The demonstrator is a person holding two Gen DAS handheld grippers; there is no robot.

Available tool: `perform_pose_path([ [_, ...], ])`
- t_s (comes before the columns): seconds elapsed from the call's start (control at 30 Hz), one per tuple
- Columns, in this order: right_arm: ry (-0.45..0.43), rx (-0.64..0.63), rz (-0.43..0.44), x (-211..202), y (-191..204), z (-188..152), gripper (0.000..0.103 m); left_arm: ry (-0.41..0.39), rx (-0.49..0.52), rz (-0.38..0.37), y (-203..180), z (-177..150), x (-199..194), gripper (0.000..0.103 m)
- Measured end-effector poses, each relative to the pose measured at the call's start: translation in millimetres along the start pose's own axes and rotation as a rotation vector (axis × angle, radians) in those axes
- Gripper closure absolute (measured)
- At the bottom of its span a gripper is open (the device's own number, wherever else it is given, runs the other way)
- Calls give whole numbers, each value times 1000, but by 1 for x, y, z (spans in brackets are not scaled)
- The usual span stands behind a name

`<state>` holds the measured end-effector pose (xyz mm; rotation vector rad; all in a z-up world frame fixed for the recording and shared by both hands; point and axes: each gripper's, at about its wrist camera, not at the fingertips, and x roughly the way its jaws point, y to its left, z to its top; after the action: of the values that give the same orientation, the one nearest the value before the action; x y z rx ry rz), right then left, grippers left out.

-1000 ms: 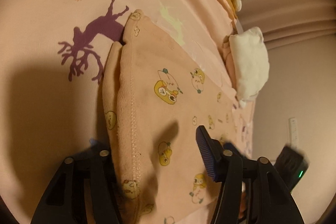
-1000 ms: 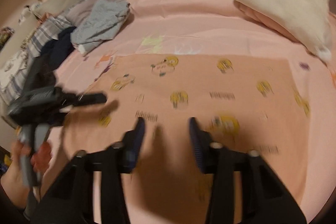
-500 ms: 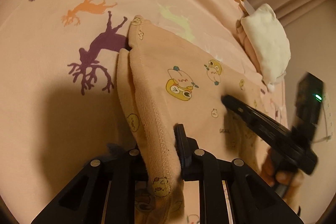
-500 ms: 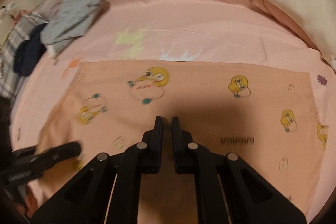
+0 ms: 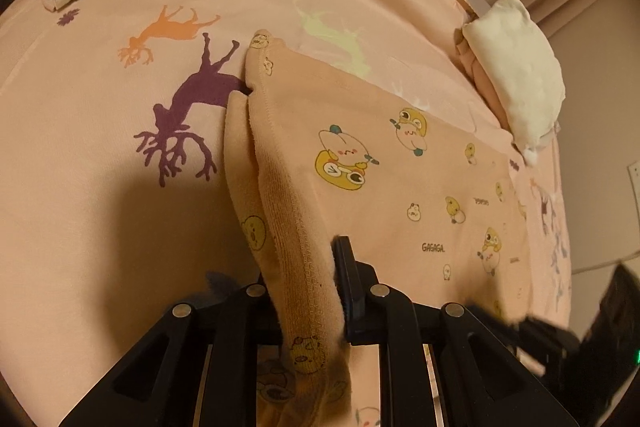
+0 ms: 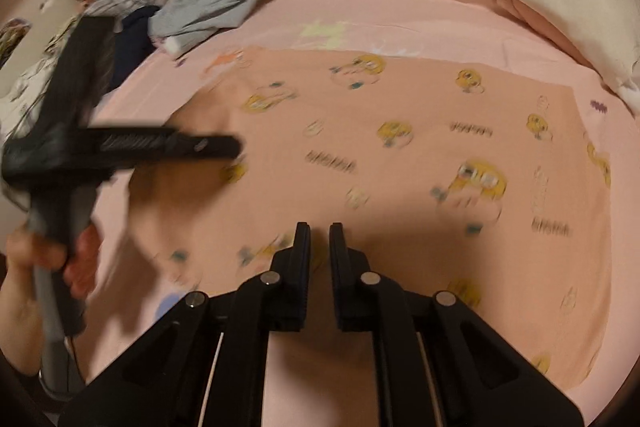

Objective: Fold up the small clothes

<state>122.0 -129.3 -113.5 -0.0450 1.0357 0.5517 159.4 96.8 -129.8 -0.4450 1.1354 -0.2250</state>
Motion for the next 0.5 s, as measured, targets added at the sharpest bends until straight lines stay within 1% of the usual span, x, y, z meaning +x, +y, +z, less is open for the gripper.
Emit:
perform_pose_path([
  [0.07,30,-23,-7,8,6,-12,92,-1,3,15,-4,0,-1,86],
  [0.13,38,-16,-8,15,4,-20,95,-3,9,28,-8,0,-3,86],
  [0.2,28,23,30,9,-1,-20,94,-18,23,41,-14,1,-9,89],
  [0.23,21,40,50,6,-3,-19,92,-30,30,49,-19,2,-13,89],
  [0.27,3,68,75,2,-8,-18,92,-37,32,51,-22,3,-15,91],
  [0.33,-43,115,108,-8,-17,-16,92,-53,45,52,-31,6,-22,91],
  [0.43,-107,220,152,-21,-40,-11,91,-79,105,54,-59,12,-30,92],
  [0.5,-136,314,197,-25,-62,-8,87,-86,146,54,-78,15,-32,92],
])
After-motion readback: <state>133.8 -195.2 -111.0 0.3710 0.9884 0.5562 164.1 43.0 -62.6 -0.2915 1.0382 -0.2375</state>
